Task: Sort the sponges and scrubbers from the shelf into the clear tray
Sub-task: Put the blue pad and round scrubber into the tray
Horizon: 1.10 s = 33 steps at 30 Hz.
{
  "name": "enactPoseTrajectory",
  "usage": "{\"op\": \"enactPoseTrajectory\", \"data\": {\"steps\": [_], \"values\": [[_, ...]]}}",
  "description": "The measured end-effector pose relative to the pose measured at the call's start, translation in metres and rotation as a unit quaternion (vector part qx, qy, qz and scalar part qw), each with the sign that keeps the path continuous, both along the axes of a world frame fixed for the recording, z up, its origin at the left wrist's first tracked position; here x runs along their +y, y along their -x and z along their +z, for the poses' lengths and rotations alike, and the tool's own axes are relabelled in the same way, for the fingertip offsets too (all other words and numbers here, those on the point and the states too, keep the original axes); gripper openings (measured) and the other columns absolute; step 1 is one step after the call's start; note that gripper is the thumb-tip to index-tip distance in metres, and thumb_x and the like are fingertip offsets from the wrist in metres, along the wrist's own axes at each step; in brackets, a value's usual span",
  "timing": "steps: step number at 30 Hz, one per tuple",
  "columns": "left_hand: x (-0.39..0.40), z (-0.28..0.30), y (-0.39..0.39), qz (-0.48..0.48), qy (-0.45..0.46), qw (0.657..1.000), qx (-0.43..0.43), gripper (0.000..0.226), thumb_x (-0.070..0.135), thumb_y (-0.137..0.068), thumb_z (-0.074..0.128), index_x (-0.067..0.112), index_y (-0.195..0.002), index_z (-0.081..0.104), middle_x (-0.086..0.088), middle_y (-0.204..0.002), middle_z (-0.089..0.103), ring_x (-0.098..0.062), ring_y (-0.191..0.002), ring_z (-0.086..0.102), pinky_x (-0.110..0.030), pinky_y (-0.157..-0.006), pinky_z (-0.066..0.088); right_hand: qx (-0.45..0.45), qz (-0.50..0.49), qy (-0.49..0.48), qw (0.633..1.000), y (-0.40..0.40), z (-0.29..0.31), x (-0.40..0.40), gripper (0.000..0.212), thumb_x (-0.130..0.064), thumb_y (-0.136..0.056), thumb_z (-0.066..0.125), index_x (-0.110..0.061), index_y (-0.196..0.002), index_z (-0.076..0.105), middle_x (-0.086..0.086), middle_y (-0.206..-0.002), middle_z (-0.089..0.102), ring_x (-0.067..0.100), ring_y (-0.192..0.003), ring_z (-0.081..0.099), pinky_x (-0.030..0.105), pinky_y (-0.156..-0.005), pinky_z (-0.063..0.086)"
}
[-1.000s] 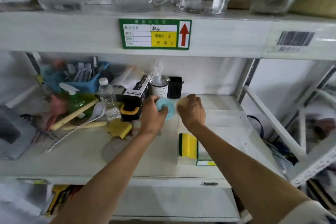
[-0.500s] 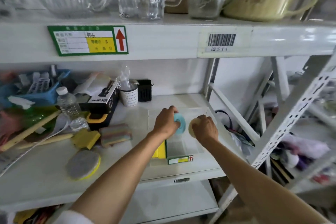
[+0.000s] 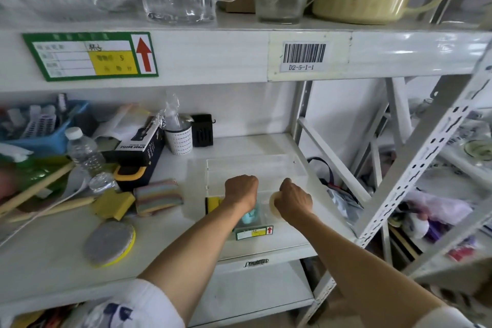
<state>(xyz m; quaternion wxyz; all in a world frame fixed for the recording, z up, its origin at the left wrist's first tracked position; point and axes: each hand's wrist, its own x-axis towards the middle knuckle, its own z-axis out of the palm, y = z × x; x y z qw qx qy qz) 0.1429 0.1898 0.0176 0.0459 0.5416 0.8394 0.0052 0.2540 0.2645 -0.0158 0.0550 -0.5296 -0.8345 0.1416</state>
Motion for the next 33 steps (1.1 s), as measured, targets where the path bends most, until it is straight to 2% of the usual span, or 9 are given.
{"op": "enactPoseTrajectory", "data": {"steps": [6,10,15,21,24,27,30,33], "values": [[-0.002,-0.007,-0.003,-0.019,0.028,0.998,0.055,0.032,-0.007,-0.081,0.057,0.007,-0.109,0.065,-0.012,-0.114,0.069,-0.032,-0.107,0.065,-0.033,-0.079,0.049,-0.035,0.035,-0.034,0.998,-0.002,-0.005,0.007,0.030,-0.015,-0.089,0.052,-0.012,-0.118,0.054,0.011,-0.118,0.056,0.030,-0.109,0.056,0.039,-0.089,0.046],[-0.004,-0.003,-0.004,-0.025,0.039,0.996,0.074,0.028,-0.007,-0.078,0.061,0.007,-0.102,0.068,-0.011,-0.110,0.071,-0.032,-0.104,0.066,-0.032,-0.077,0.045,-0.046,0.035,-0.046,0.997,-0.004,-0.006,0.010,0.028,-0.018,-0.089,0.052,-0.013,-0.117,0.057,0.010,-0.118,0.056,0.029,-0.110,0.056,0.039,-0.090,0.045],[-0.007,-0.003,-0.004,-0.023,0.025,0.997,0.074,0.027,-0.008,-0.078,0.061,0.008,-0.098,0.067,-0.011,-0.107,0.071,-0.033,-0.102,0.065,-0.031,-0.071,0.034,-0.073,0.028,-0.068,0.995,-0.005,-0.007,0.008,0.035,-0.026,-0.090,0.055,-0.015,-0.122,0.051,0.008,-0.122,0.053,0.026,-0.114,0.053,0.040,-0.094,0.040],[-0.008,0.002,0.006,-0.026,-0.050,0.998,0.032,0.014,0.000,-0.082,0.060,0.008,-0.094,0.063,-0.011,-0.102,0.069,-0.033,-0.096,0.064,-0.033,-0.071,0.037,-0.056,0.016,-0.128,0.990,0.003,0.003,0.006,0.039,-0.040,-0.090,0.058,-0.017,-0.121,0.053,0.006,-0.121,0.052,0.025,-0.114,0.051,0.041,-0.096,0.037],[-0.012,0.002,0.019,-0.016,-0.109,0.994,-0.001,0.015,0.015,-0.086,0.062,0.010,-0.100,0.063,-0.009,-0.104,0.068,-0.032,-0.099,0.063,-0.036,-0.078,0.048,-0.019,0.027,-0.136,0.990,0.018,0.014,0.000,0.034,-0.038,-0.091,0.056,-0.018,-0.118,0.056,0.006,-0.120,0.054,0.025,-0.113,0.052,0.041,-0.095,0.037],[-0.022,0.004,0.034,0.008,-0.160,0.986,-0.036,0.021,0.028,-0.087,0.061,0.013,-0.103,0.061,-0.005,-0.106,0.067,-0.027,-0.103,0.062,-0.034,-0.083,0.048,0.014,0.051,-0.135,0.989,0.037,0.027,-0.011,0.030,-0.034,-0.091,0.055,-0.019,-0.116,0.058,0.005,-0.119,0.055,0.025,-0.112,0.054,0.041,-0.093,0.037],[-0.038,0.007,0.053,0.042,-0.205,0.976,-0.056,0.025,0.033,-0.088,0.061,0.017,-0.108,0.062,0.000,-0.111,0.067,-0.022,-0.107,0.061,-0.029,-0.083,0.045,0.056,0.077,-0.123,0.988,0.060,0.041,-0.025,0.025,-0.030,-0.091,0.055,-0.020,-0.113,0.059,0.004,-0.117,0.055,0.024,-0.112,0.054,0.040,-0.092,0.036],[-0.063,0.009,0.077,0.095,-0.217,0.969,-0.070,0.025,0.032,-0.088,0.062,0.019,-0.109,0.064,0.002,-0.115,0.068,-0.019,-0.108,0.063,-0.030,-0.085,0.048,0.085,0.113,-0.110,0.984,0.088,0.050,-0.046,0.023,-0.028,-0.090,0.055,-0.021,-0.112,0.060,0.004,-0.115,0.057,0.024,-0.110,0.056,0.039,-0.091,0.037]]}}
